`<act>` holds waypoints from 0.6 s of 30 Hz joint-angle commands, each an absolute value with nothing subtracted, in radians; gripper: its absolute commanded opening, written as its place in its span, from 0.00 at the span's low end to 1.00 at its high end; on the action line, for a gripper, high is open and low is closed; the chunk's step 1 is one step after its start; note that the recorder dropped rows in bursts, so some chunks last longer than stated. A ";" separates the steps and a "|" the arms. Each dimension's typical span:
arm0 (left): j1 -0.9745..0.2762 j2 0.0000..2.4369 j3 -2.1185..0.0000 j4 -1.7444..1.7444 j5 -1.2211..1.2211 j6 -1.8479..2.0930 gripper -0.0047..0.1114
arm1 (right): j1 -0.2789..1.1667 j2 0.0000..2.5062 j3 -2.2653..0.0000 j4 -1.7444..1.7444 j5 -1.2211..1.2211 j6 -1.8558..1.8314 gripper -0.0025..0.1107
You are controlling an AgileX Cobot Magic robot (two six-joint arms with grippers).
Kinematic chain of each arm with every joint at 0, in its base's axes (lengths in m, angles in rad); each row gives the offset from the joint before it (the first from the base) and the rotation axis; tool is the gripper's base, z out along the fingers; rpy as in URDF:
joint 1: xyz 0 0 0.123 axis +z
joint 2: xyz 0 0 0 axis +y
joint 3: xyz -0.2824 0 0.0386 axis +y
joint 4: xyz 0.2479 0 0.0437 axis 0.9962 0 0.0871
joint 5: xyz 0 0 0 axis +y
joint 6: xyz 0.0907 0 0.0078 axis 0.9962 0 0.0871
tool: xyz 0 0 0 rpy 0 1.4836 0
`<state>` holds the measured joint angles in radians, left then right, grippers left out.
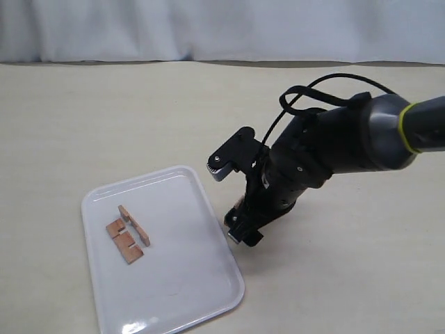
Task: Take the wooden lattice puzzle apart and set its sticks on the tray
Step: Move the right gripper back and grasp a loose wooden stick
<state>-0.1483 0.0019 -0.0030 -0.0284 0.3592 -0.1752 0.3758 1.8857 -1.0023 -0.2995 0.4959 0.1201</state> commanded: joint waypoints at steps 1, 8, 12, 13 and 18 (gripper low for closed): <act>-0.146 0.000 0.000 -0.035 0.346 -0.177 0.04 | 0.344 1.918 -1.023 -0.299 0.495 0.113 0.84; -0.146 0.000 0.000 -0.035 0.346 -0.177 0.04 | 0.334 1.940 -1.023 -0.301 0.466 0.113 0.84; -0.146 0.000 0.000 -0.035 0.346 -0.177 0.04 | 0.334 1.940 -1.023 -0.300 0.461 0.106 0.64; -0.146 0.000 0.000 -0.035 0.346 -0.177 0.04 | 0.334 1.940 -1.023 -0.297 0.464 0.106 0.50; -0.146 0.000 0.000 -0.035 0.346 -0.177 0.04 | 0.334 1.927 -1.023 -0.297 0.500 0.106 0.06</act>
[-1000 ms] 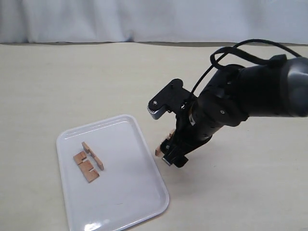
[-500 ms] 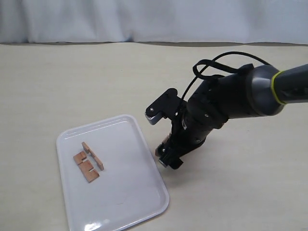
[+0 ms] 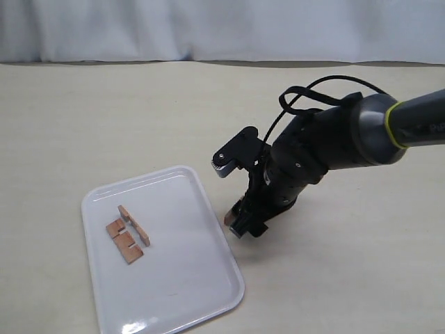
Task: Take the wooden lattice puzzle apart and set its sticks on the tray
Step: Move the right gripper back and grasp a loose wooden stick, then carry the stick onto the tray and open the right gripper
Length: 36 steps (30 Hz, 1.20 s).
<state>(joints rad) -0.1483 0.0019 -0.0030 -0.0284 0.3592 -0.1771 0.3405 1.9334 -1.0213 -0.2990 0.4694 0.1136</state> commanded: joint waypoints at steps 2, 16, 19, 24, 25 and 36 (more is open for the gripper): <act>-0.146 0.000 0.000 -0.035 0.346 -0.177 0.04 | 0.340 1.890 -1.023 -0.297 0.526 0.105 0.06; -0.146 0.000 0.000 -0.035 0.346 -0.177 0.04 | 0.504 1.710 -1.023 -0.175 0.438 0.118 0.06; -0.146 0.000 0.000 -0.035 0.346 -0.177 0.04 | 0.540 1.753 -1.023 -0.145 0.333 0.118 0.06; -0.146 0.000 0.000 -0.035 0.346 -0.177 0.04 | 0.549 1.837 -1.023 -0.104 0.175 0.132 0.11; -0.146 0.000 0.000 -0.035 0.346 -0.177 0.04 | 0.549 1.854 -1.023 -0.084 0.138 0.132 0.15; -0.146 0.000 0.000 -0.035 0.346 -0.177 0.04 | 0.549 1.962 -1.023 -0.038 -0.031 0.139 0.72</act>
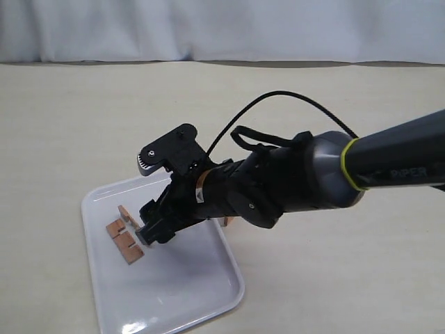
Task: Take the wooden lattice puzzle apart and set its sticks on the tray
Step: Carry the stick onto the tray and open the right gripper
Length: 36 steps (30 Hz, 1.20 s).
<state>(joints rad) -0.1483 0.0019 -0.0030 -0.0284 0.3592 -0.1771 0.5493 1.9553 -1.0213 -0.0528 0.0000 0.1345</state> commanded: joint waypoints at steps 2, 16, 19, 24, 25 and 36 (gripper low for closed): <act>-0.146 0.000 0.000 -0.035 0.346 -0.177 0.04 | 0.549 1.960 -1.023 -0.038 -0.021 0.139 0.80; -0.146 0.000 0.000 -0.035 0.346 -0.177 0.04 | 0.549 1.877 -1.025 -0.045 0.067 0.117 0.87; -0.146 0.000 0.000 -0.035 0.346 -0.177 0.04 | 0.549 1.820 -1.025 -0.045 0.136 0.069 0.87; -0.146 0.000 0.000 -0.035 0.346 -0.177 0.04 | 0.549 1.749 -1.025 -0.045 0.265 -0.006 0.87; -0.146 0.000 0.000 -0.035 0.346 -0.177 0.04 | 0.549 1.734 -1.025 -0.045 0.292 -0.011 0.87; -0.146 0.000 0.000 -0.035 0.346 -0.177 0.04 | 0.545 1.687 -1.023 -0.094 0.433 -0.013 0.87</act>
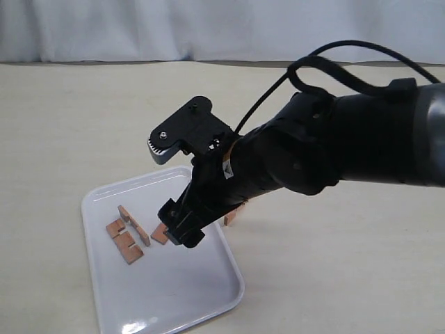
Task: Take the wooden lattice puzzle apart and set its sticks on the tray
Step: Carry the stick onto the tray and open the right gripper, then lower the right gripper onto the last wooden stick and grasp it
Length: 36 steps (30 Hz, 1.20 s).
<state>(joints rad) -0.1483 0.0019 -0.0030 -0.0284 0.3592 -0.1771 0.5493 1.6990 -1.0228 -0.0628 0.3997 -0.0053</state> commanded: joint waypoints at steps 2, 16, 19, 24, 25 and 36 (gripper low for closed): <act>-0.146 0.000 0.000 -0.035 0.346 -0.177 0.04 | 0.544 1.687 -1.023 -0.111 0.442 -0.013 0.87; -0.146 0.000 0.000 -0.035 0.346 -0.177 0.04 | 0.373 1.687 -1.023 -0.113 0.530 0.068 0.87; -0.146 0.000 0.000 -0.035 0.346 -0.177 0.04 | 0.360 1.687 -1.023 -0.113 0.534 0.075 0.87; -0.146 0.000 0.000 -0.035 0.346 -0.177 0.04 | 0.360 1.687 -1.023 -0.113 0.536 0.075 0.87; -0.146 0.000 0.000 -0.035 0.346 -0.177 0.04 | 0.360 1.689 -1.023 -0.113 0.541 0.075 0.87; -0.146 0.000 0.000 -0.035 0.346 -0.177 0.04 | 0.360 1.784 -1.025 -0.113 0.537 0.044 0.87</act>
